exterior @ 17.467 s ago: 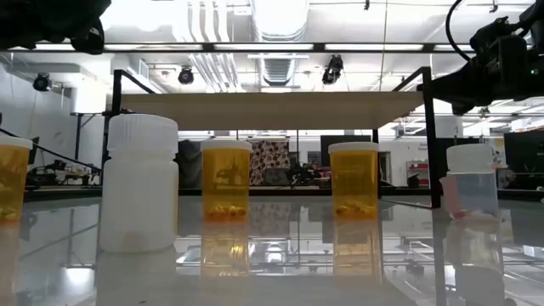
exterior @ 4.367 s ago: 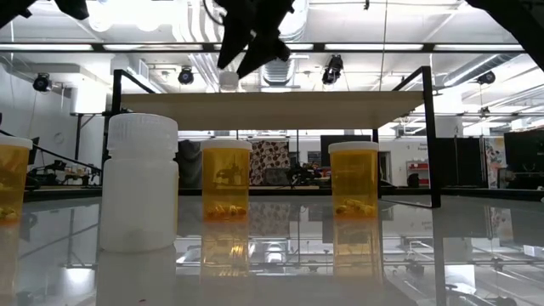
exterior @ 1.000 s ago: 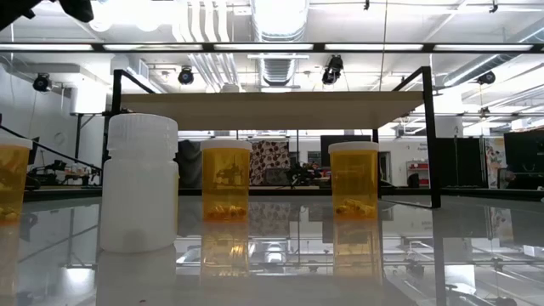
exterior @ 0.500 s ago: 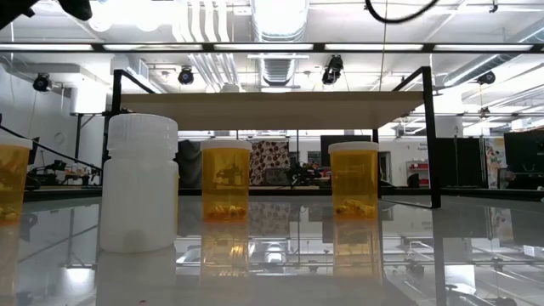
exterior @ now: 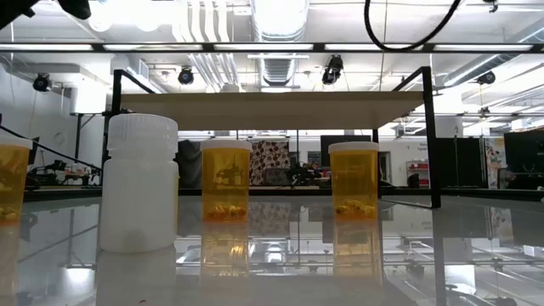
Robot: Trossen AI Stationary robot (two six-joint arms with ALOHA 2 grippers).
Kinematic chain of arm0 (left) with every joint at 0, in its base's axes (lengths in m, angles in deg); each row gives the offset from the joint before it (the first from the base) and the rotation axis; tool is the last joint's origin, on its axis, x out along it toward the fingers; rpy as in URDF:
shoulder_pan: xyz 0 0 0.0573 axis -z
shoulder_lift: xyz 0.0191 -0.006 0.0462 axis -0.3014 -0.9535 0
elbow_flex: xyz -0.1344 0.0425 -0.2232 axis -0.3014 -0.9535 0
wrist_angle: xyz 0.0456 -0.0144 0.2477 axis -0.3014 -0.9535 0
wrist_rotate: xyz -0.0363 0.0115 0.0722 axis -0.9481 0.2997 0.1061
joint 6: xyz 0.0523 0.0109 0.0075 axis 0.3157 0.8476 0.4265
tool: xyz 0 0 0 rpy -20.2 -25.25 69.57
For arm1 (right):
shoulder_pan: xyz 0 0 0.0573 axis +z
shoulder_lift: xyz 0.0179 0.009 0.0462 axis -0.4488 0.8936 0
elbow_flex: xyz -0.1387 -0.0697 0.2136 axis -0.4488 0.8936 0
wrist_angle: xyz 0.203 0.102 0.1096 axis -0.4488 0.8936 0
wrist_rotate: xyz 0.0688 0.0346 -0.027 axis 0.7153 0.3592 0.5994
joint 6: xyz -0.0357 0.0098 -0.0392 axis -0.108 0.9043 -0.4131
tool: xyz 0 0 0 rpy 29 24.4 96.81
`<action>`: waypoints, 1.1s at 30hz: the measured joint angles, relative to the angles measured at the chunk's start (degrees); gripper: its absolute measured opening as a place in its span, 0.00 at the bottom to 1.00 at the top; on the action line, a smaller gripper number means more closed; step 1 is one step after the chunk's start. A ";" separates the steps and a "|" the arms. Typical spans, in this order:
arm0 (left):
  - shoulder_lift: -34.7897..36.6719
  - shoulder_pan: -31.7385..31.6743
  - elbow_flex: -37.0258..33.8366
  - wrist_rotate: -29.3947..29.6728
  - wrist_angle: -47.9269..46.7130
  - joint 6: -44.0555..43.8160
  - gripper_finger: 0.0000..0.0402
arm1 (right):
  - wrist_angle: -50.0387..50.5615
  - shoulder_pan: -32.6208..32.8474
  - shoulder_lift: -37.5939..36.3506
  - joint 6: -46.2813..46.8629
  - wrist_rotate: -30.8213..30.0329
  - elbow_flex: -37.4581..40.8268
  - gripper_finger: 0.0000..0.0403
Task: Pick and place medicine bottles onto shelf by color
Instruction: Put the orange pill bottle on the shelf
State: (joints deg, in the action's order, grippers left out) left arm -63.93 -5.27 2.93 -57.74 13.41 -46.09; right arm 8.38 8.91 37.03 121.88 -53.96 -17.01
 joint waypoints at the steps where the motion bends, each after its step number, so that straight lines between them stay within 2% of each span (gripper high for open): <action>1: 0.00 0.00 0.00 0.06 0.02 0.00 0.01 | 0.00 -0.07 0.32 -0.05 0.01 0.10 0.81; 7: 0.01 0.00 0.00 0.10 0.00 0.00 0.01 | -0.16 -0.07 1.77 -1.19 -0.42 1.95 0.82; 14: 0.07 0.00 0.00 0.10 0.02 -0.01 0.01 | -1.98 -0.10 0.48 -1.11 -0.43 8.68 0.81; 25: 0.07 0.00 0.00 0.10 0.05 0.01 0.01 | -12.71 -0.73 0.17 -1.32 -0.46 16.66 0.80; 29: 0.07 0.00 0.00 0.10 0.04 0.39 0.01 | -13.99 -0.73 0.17 0.08 -0.46 18.43 0.76; 33: -0.27 0.01 0.00 0.10 -0.05 0.38 0.01 | -14.37 -0.73 0.15 0.68 -0.41 18.88 0.66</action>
State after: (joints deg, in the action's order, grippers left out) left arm -64.20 -5.26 2.93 -57.64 13.36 -45.71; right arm -5.99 8.18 37.18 122.55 -54.37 1.87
